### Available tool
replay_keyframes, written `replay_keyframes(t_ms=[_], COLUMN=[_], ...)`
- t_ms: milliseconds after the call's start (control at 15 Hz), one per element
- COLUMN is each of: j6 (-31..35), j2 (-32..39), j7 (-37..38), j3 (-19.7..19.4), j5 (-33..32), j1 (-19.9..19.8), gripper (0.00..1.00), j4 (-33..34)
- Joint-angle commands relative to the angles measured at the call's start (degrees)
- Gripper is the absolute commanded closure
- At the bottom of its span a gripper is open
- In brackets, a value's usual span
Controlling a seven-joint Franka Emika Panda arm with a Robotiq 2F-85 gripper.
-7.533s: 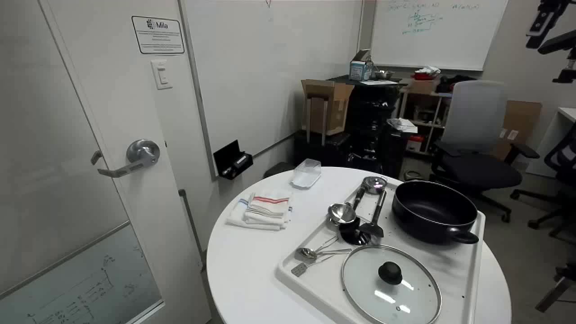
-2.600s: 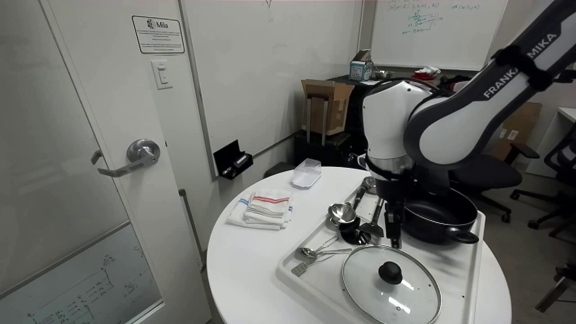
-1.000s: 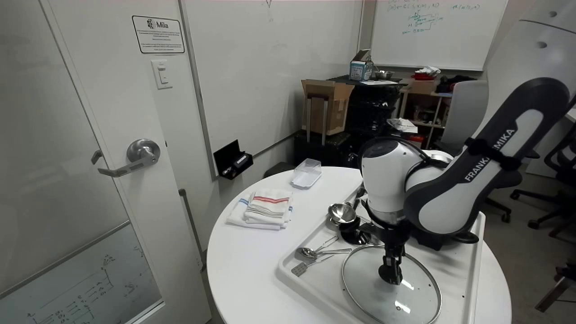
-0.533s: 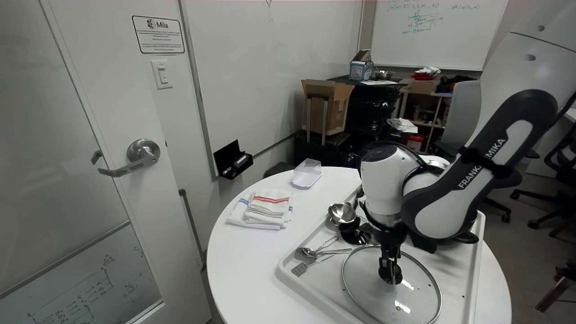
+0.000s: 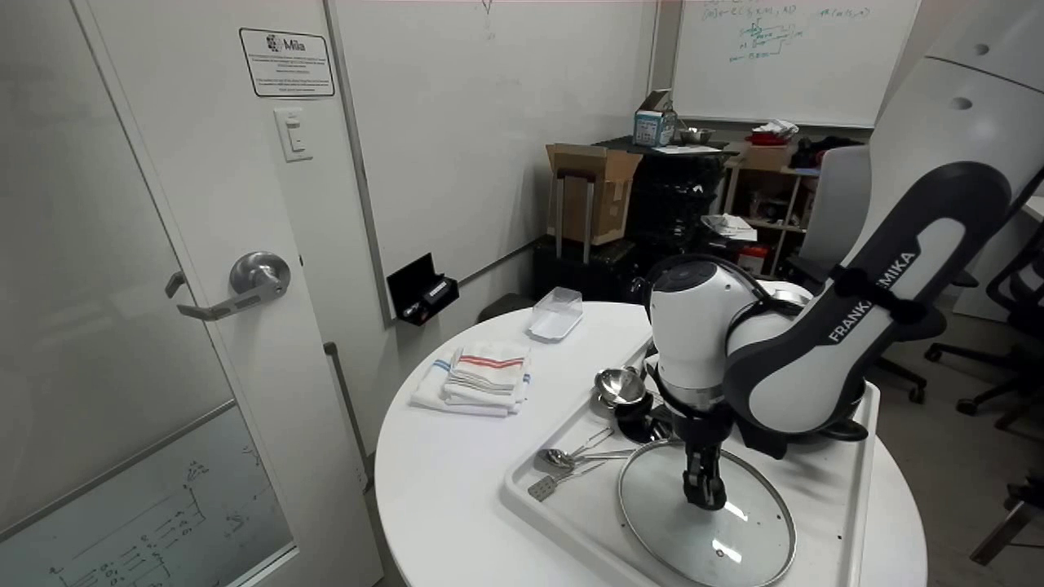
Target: Pick up the lid from the table and put it on the pot
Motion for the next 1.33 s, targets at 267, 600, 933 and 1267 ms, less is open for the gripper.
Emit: replay_keyframes(t_ms=[267, 600, 933, 1267], j6=[4.11, 9.27, 12.22, 12.22], j2=[-2.32, -5.82, -10.31, -15.3], j7=[1.47, 2.0, 2.34, 3.92], j3=[-0.4, -1.14, -1.84, -2.56], j5=[-1.21, -1.65, -1.32, -1.0], j1=[2.65, 5.78, 7.25, 7.1], gripper=[0.74, 0.74, 0.74, 0.74], j4=[-2.68, -7.49, -12.96, -17.67])
